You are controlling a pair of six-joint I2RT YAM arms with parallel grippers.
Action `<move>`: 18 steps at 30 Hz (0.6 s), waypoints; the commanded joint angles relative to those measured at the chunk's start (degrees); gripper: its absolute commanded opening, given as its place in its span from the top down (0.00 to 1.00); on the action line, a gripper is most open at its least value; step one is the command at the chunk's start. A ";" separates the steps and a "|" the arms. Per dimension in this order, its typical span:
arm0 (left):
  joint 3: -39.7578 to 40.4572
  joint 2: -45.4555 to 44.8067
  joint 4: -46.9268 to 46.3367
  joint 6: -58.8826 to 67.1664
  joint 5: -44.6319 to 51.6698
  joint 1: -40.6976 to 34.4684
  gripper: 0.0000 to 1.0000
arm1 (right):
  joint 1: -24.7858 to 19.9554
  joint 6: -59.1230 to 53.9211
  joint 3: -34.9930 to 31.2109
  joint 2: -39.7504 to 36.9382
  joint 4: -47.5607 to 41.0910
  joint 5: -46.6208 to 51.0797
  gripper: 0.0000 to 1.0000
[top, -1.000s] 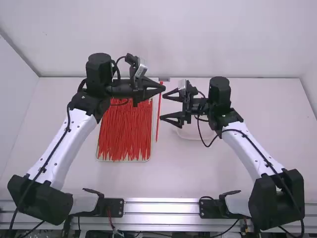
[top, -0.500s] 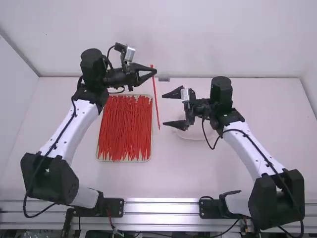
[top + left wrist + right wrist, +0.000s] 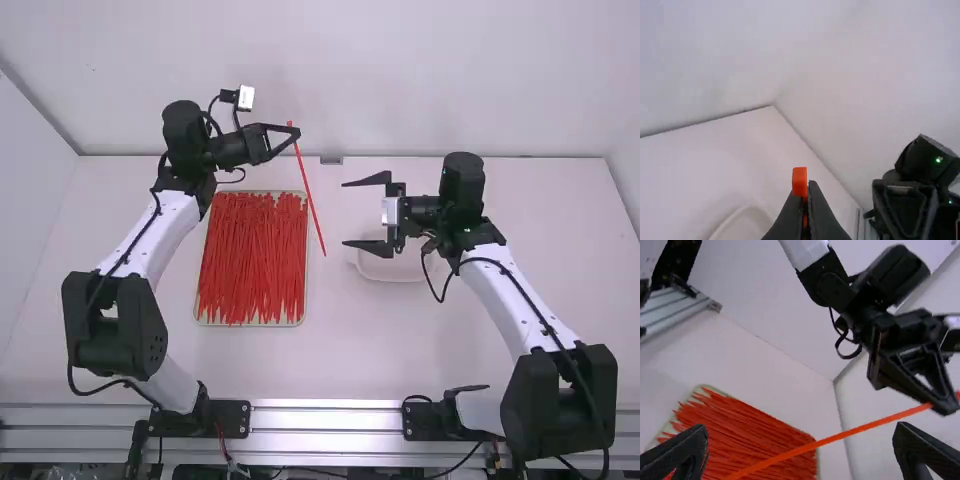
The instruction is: Fasten the cable tie
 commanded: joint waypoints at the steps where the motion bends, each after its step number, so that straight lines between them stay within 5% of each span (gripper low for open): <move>1: 1.14 1.01 -0.46 -0.24 1.62 0.24 0.99 | 0.28 -5.14 1.31 0.17 0.11 -0.83 0.02; 13: 13.94 1.60 -26.62 7.96 -3.69 0.20 0.99 | 0.20 -16.87 -2.43 0.17 0.59 -2.71 0.02; 18: 14.67 1.60 -27.39 6.38 -3.26 0.20 0.99 | 0.17 -27.93 -4.92 0.17 0.57 -5.31 0.02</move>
